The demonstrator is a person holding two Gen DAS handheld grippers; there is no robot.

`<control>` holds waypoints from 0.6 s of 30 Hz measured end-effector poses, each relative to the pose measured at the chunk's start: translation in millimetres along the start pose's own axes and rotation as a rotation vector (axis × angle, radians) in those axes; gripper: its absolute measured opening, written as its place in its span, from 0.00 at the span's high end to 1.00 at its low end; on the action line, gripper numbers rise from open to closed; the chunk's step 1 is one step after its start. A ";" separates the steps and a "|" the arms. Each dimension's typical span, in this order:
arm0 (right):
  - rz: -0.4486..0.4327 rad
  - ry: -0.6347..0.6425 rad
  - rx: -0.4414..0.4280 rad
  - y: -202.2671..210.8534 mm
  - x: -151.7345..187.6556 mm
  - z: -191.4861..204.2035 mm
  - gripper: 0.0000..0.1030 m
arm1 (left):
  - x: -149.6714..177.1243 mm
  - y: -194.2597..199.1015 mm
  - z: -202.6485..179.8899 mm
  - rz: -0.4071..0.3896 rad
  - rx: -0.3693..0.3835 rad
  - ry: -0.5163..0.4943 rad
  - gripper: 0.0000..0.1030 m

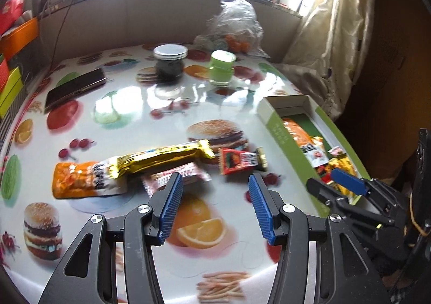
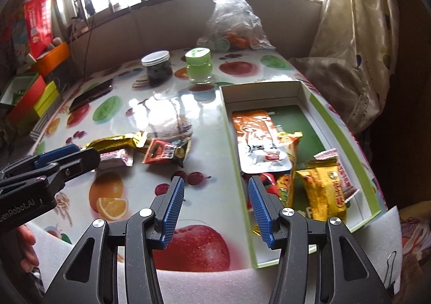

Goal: Organize snacks
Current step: 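Withdraw both tools from the box back over the snack pile, then grasp a red sauce packet with right tool while left tool grasps white-red candy packet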

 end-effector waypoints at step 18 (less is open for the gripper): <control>0.140 0.210 -0.113 -71.7 -17.4 42.7 0.48 | 22.5 -28.0 57.2 0.078 -0.056 0.082 0.49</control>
Point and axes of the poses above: each gripper's, at about its wrist camera, not at the fingertips, and y roughly against the way its jaws point, z to its left, x to its underside, the point moved 10 cm from there along -y, roughly the way its jaws point, and after that the axes turned 11 degrees about -x, right-handed, at the moved point
